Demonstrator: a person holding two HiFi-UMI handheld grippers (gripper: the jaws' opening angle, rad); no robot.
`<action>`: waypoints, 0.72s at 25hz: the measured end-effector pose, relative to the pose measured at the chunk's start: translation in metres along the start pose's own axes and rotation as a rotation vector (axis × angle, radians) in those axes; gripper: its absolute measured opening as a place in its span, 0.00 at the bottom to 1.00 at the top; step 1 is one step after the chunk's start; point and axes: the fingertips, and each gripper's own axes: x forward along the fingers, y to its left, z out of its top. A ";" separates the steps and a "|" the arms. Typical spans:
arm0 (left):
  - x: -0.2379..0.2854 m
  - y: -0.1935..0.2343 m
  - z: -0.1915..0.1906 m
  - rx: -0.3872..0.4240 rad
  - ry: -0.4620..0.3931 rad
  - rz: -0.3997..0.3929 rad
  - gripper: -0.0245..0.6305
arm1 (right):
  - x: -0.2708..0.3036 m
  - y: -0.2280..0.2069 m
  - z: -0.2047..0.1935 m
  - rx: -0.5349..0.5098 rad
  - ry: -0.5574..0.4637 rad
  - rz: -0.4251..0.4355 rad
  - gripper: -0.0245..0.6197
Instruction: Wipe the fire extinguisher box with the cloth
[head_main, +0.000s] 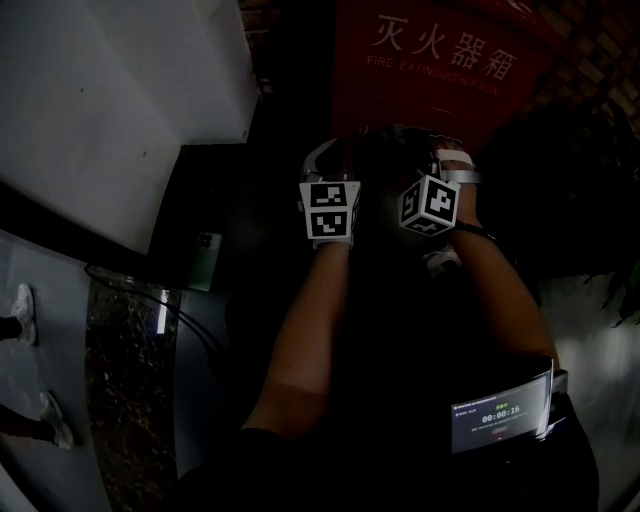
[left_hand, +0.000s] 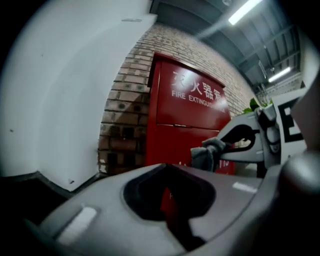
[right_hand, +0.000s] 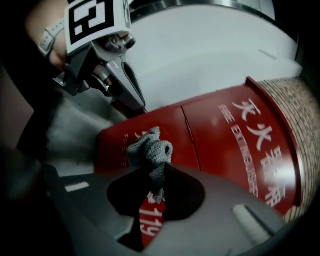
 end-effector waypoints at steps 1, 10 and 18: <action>-0.001 0.005 0.000 0.018 -0.003 0.020 0.04 | 0.004 0.002 0.011 -0.020 -0.014 0.002 0.10; 0.007 0.016 -0.011 0.000 0.003 0.024 0.04 | 0.044 0.019 0.071 -0.080 -0.076 0.025 0.10; 0.026 -0.004 -0.009 0.024 -0.013 -0.031 0.04 | 0.046 0.024 0.039 -0.094 -0.038 0.018 0.10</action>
